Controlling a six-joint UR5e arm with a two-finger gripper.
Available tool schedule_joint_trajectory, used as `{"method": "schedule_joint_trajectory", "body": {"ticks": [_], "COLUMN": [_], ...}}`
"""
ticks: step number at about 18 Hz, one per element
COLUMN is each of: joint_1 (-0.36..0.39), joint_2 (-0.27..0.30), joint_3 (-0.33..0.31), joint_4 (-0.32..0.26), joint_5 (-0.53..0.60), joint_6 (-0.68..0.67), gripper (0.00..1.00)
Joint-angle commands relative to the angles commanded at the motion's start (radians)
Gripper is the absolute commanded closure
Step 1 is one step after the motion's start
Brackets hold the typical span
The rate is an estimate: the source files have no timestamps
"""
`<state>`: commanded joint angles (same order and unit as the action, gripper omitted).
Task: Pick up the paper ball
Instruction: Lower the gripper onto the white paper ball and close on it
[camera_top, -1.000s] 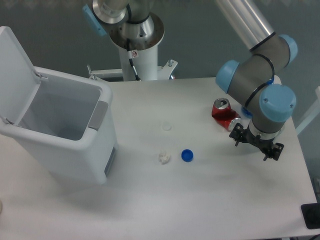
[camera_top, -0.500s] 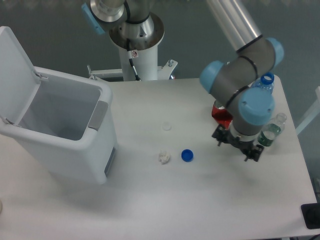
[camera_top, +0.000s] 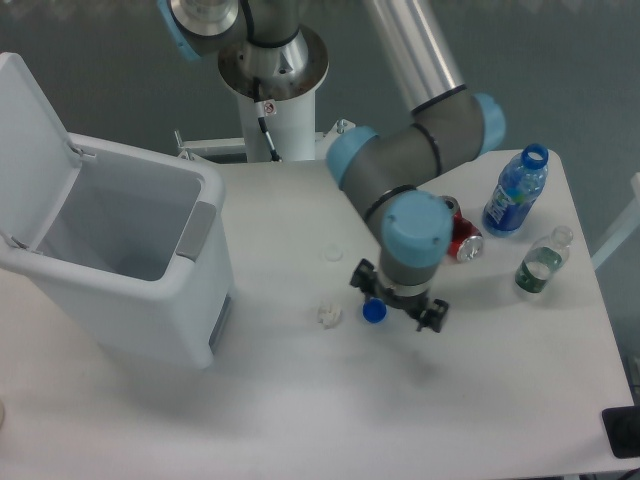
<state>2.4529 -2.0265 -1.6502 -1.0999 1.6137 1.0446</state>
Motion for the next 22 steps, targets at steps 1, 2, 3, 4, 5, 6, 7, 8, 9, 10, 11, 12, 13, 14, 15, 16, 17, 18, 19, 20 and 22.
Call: {"method": "schedule_joint_trajectory", "body": {"ticks": [1,2,3,4,5,6,7,8,9,10,11,12,13,14,15,16,17,18,19,20,22], "joint_1": [-0.008,-0.009,-0.018,-0.028,-0.031,-0.032,-0.035,-0.043,-0.045,-0.046,-0.046,-0.046,-0.046,-0.046,-0.046,-0.046,-0.048,-0.046,-0.048,-0.048,-0.046], "joint_2": [0.006,0.009,0.008,0.003,-0.001,-0.006,-0.018,-0.027,-0.038,-0.046,-0.05,-0.06,-0.064,-0.069,-0.072,-0.07,-0.069,-0.067,-0.067,-0.066,-0.061], "joint_3": [-0.026,-0.045,-0.049,-0.049,-0.049,-0.049,-0.051,-0.049,-0.043,-0.039,-0.036,-0.036,-0.036,-0.034,-0.034,-0.034,-0.034,-0.034,-0.034,-0.034,-0.031], "joint_4": [0.0,0.0,0.0,0.0,0.002,0.002,0.002,0.005,0.005,0.005,0.006,0.006,0.008,0.008,0.008,0.006,0.006,0.006,0.006,0.006,0.006], "joint_5": [0.0,0.0,0.0,0.0,0.002,0.002,0.002,0.002,0.003,0.003,0.003,0.003,0.005,0.005,0.005,0.006,0.006,0.006,0.008,0.008,0.006], "joint_6": [0.003,0.003,0.005,0.006,0.005,0.003,0.002,0.0,-0.003,-0.005,-0.005,-0.005,-0.006,-0.008,-0.009,-0.011,-0.012,-0.015,-0.017,-0.015,-0.014], "gripper": [0.08,0.07,0.07,0.07,0.07,0.07,0.07,0.08,0.1,0.14,0.17,0.19,0.22,0.26,0.32,0.37,0.47,0.59,0.82,0.9,1.0]}}
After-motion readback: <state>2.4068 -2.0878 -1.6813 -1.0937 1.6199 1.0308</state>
